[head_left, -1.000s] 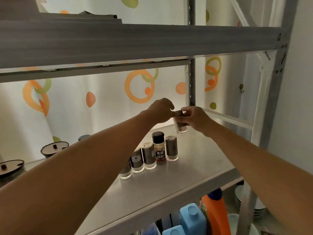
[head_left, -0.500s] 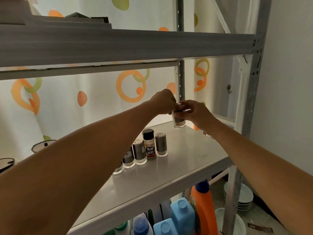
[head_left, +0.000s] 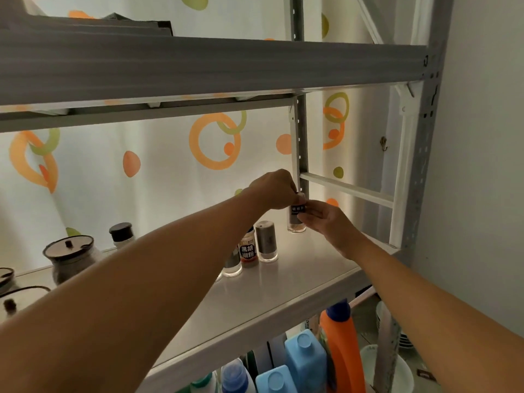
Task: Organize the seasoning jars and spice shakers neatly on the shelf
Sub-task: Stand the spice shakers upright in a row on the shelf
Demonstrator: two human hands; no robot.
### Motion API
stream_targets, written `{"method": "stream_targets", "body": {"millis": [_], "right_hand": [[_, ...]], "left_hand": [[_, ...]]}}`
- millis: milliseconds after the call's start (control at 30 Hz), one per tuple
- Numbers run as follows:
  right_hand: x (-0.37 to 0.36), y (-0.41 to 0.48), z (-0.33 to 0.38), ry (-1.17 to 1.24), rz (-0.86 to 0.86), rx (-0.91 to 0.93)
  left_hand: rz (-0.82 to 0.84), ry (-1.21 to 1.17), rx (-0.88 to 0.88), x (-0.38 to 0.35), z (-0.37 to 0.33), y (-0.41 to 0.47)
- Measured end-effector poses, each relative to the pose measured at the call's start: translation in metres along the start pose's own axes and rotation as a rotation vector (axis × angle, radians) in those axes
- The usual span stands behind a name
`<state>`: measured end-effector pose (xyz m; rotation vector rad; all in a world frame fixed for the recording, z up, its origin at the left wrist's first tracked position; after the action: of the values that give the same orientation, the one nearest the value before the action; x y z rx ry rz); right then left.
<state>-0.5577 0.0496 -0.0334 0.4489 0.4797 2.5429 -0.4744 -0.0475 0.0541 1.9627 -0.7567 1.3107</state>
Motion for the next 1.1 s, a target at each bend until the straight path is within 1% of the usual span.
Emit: {"method": "stream_targets", "body": {"millis": [133, 300, 667, 900, 1100], "right_hand": [[-0.006, -0.002, -0.004, -0.102, -0.009, 0.016], [-0.013, -0.001, -0.017, -0.193, 0.027, 0.005], [-0.017, 0.002, -0.028, -0.274, 0.055, -0.025], [-0.016, 0.002, -0.026, -0.243, 0.051, -0.008], [-0.016, 0.003, -0.029, -0.269, 0.048, -0.009]], "left_hand": [[0.004, 0.088, 0.024, -0.012, 0.002, 0.004], [0.026, 0.153, 0.049, -0.025, 0.009, 0.008], [0.036, 0.118, 0.048, -0.041, 0.018, 0.010], [0.098, 0.071, 0.071, -0.038, 0.018, 0.010], [0.098, 0.050, 0.077, -0.037, 0.019, 0.011]]}}
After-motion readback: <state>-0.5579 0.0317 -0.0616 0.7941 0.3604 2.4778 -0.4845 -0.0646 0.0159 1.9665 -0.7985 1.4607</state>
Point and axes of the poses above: each hand's wrist, its own y-axis towards the middle knuckle, its own x-axis out of the back of the hand, z = x × y, the point moved 6 cm from there along y, towards the middle knuckle, and after that the axes turned 5 degrees about x, right-handed, at the moved point
